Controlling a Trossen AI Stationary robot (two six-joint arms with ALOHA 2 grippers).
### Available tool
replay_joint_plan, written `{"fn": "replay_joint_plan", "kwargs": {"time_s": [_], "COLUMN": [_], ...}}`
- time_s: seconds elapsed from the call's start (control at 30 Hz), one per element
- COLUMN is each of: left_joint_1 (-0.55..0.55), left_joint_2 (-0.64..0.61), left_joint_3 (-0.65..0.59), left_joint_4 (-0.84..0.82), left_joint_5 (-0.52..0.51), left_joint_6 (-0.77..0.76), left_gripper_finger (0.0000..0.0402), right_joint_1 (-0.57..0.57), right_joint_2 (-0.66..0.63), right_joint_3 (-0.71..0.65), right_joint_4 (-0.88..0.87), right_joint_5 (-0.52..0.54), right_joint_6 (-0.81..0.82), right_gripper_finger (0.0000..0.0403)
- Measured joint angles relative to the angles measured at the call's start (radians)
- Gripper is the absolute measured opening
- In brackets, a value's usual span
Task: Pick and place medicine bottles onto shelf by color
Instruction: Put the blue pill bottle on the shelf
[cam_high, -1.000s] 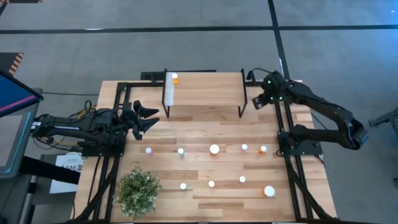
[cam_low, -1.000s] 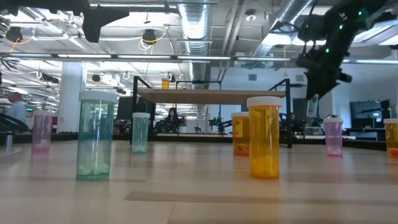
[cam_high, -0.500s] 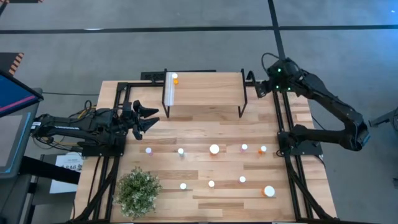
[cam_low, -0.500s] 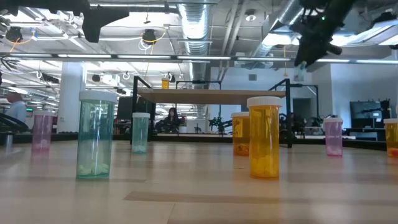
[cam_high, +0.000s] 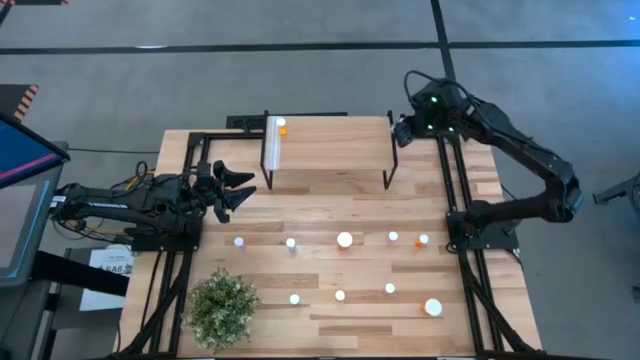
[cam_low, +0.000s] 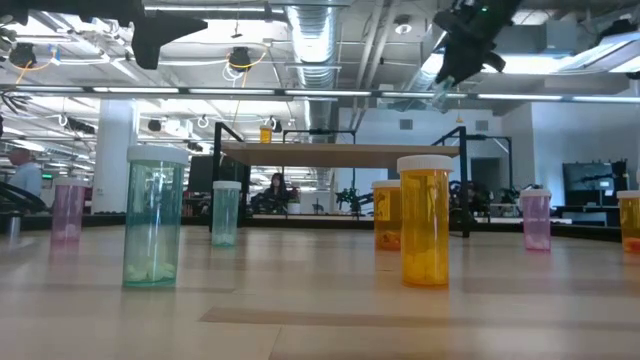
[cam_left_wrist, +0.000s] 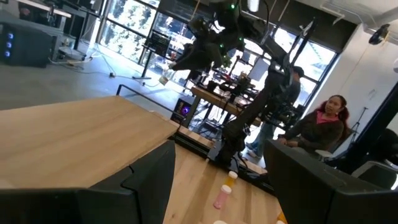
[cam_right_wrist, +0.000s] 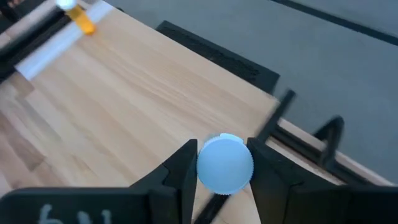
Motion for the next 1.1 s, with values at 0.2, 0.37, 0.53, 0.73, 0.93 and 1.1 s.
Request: {"fn": "replay_joint_plan", "kwargs": {"time_s": [0.2, 0.37, 0.53, 0.73, 0.93, 1.1], "left_joint_1": [0.000, 0.000, 0.000, 0.000, 0.000, 0.000], "left_joint_2": [0.000, 0.000, 0.000, 0.000, 0.000, 0.000], "left_joint_3": [0.000, 0.000, 0.000, 0.000, 0.000, 0.000], "left_joint_4": [0.000, -0.020, -0.037, -0.036, -0.036, -0.035], "left_joint_5": [0.000, 0.025, 0.038, 0.011, 0.012, 0.012], "left_joint_6": [-0.003, -0.069, -0.043, -0.024, -0.025, -0.026], "left_gripper_finger": [0.0233, 0.0233, 0.0233, 0.0233, 0.0233, 0.0233], "right_joint_1": [0.030, 0.027, 0.012, -0.007, -0.023, -0.026], "right_joint_2": [0.132, 0.247, 0.331, 0.395, 0.437, 0.449], "right_joint_3": [0.108, 0.181, 0.229, 0.238, 0.238, 0.238], "right_joint_4": [-0.013, -0.068, -0.131, -0.140, -0.145, -0.145], "right_joint_5": [-0.002, -0.002, 0.002, 0.003, 0.003, 0.003], "right_joint_6": [-0.040, -0.084, -0.129, -0.138, -0.151, -0.152], "right_gripper_finger": [0.0140, 0.0144, 0.0143, 0.0145, 0.0147, 0.0145]}}
